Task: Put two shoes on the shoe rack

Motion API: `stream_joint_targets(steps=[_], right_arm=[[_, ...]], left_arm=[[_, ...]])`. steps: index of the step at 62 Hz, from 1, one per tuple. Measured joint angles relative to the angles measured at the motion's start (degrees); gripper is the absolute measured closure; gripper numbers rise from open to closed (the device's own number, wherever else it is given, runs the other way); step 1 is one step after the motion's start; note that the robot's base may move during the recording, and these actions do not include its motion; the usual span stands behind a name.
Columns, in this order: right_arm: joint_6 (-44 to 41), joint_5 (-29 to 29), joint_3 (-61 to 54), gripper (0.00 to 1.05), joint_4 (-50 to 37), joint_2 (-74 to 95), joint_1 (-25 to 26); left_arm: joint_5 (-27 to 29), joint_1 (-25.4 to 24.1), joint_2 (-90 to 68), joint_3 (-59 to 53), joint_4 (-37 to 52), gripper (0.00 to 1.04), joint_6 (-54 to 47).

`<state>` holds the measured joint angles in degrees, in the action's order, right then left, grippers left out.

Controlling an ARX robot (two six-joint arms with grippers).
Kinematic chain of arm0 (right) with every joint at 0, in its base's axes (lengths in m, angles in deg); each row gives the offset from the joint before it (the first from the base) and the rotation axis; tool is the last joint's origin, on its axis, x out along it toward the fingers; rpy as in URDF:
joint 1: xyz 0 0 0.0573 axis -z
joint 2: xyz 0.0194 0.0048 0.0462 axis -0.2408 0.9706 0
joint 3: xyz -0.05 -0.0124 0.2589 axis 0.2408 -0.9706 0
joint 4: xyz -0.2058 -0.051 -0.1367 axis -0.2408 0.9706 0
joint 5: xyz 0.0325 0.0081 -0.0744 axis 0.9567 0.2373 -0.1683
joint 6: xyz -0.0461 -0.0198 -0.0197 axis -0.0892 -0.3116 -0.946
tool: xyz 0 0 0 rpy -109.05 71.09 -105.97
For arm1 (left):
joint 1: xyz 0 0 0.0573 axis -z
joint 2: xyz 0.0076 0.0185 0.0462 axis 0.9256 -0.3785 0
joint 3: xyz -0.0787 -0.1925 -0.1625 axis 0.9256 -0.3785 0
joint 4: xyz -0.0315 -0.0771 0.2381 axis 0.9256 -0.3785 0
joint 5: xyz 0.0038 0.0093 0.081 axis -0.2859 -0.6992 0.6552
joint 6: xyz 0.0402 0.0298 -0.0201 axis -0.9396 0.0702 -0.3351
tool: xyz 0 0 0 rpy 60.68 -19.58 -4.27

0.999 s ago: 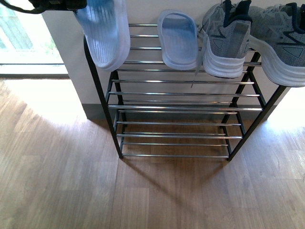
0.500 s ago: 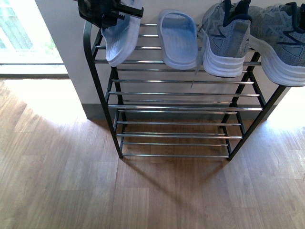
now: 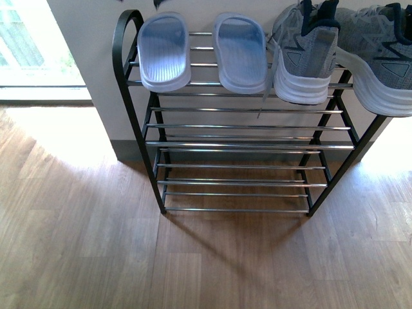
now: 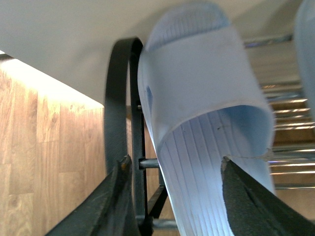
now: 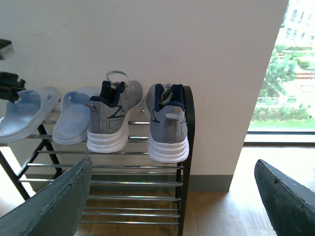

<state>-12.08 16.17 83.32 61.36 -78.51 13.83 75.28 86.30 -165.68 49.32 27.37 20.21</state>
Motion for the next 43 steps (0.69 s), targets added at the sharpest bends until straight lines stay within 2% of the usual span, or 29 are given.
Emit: stream_joint_targets(steps=[10, 11, 14, 16, 23, 33, 43], right_arm=[[0.0, 0.0, 0.0, 0.09, 0.0, 0.0, 0.0], [0.0, 0.0, 0.0, 0.09, 0.0, 0.0, 0.0], [0.0, 0.0, 0.0, 0.09, 0.0, 0.0, 0.0], [0.0, 0.0, 0.0, 0.09, 0.0, 0.0, 0.0], [0.0, 0.0, 0.0, 0.09, 0.0, 0.0, 0.0], [0.0, 0.0, 0.0, 0.09, 0.0, 0.0, 0.0], [0.0, 0.0, 0.0, 0.09, 0.0, 0.0, 0.0]], left_arm=[[3.3, -0.8, 20.0, -20.6, 16.1, 0.11, -1.6], [3.8, -1.0, 21.9, -23.5, 19.1, 0.13, -2.6], [4.4, -1.9, 26.2, -32.1, 36.5, 0.23, -3.5], [3.7, -2.5, 27.8, -36.6, 43.6, 0.29, -3.8], [2.1, -4.6, 31.8, -50.8, 59.3, 0.46, -4.4], [-0.4, -7.1, 38.1, -65.3, 66.9, 0.72, -4.7], [-2.9, -9.5, 45.9, -76.3, 70.6, 1.02, -4.8]])
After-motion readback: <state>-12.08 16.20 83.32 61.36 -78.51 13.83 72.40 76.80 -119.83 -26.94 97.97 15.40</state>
